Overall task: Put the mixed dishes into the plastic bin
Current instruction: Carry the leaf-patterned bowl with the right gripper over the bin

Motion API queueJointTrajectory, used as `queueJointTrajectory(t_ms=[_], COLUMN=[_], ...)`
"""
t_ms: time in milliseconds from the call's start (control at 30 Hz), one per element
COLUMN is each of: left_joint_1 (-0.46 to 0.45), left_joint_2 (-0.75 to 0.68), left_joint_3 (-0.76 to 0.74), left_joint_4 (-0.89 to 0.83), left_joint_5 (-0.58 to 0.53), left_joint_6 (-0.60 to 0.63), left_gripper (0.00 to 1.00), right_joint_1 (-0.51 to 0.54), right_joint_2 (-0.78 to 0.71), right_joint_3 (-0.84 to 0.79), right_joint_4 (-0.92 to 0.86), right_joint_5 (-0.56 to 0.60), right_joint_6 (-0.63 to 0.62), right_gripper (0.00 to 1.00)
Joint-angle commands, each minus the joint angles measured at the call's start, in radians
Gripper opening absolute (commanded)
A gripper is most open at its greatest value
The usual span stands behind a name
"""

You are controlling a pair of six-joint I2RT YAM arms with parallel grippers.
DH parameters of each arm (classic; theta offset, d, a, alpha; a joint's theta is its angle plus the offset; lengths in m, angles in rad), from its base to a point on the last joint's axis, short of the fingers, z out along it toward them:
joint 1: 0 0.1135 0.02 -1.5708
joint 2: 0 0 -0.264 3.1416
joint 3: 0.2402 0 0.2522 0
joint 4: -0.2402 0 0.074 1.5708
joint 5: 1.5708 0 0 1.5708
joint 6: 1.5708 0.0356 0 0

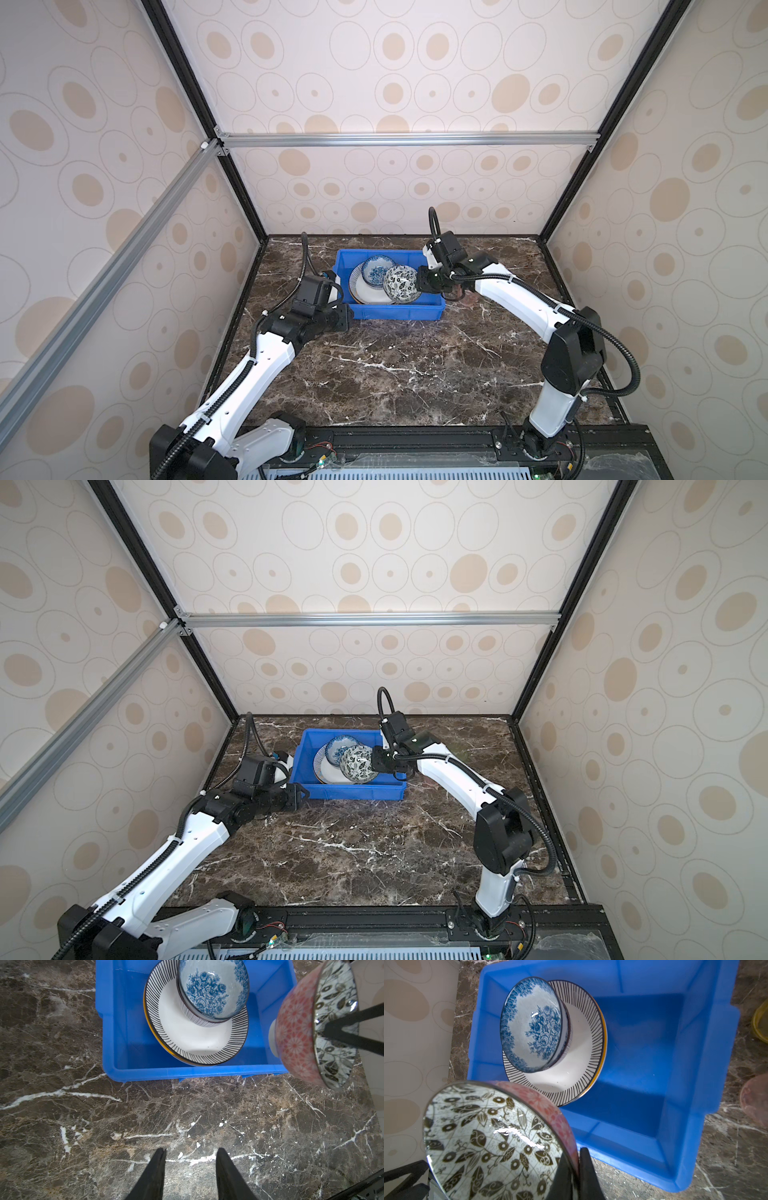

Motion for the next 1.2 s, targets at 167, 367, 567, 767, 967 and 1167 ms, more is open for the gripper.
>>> queueJointTrajectory(t_ms=[167, 367, 567, 767, 967, 1167], left_joint_1=[0.022, 0.035, 0.049, 0.06, 0.066, 0.076], left_joint_2=[0.001, 0.01, 0.025, 0.034, 0.048, 0.074], left_joint_3=[0.0, 0.0, 0.003, 0.007, 0.013, 0.027], left_joint_4=[-0.002, 0.002, 0.008, 0.016, 0.021, 0.024], left_joint_5=[0.0, 0.011, 0.019, 0.033, 0.044, 0.048], left_joint_6=[0.041, 0.052, 0.064, 0.07, 0.077, 0.09], left_gripper=[0.41, 0.41, 0.41, 0.41, 0.41, 0.41], right_joint_1=[0.01, 0.013, 0.019, 0.024, 0.026, 0.026], right_joint_2=[0.048, 0.107, 0.171, 0.219, 0.267, 0.303], right_joint_3=[0.11, 0.18, 0.27, 0.332, 0.382, 0.416], right_joint_4=[0.016, 0.014, -0.007, -0.016, -0.022, -0.025], right_joint_5=[0.015, 0.017, 0.016, 0.015, 0.018, 0.018], right_joint_6=[-0.004, -0.001, -0.002, -0.007, -0.008, -0.002], right_gripper=[0.0, 0.0, 0.0, 0.0, 0.0, 0.0])
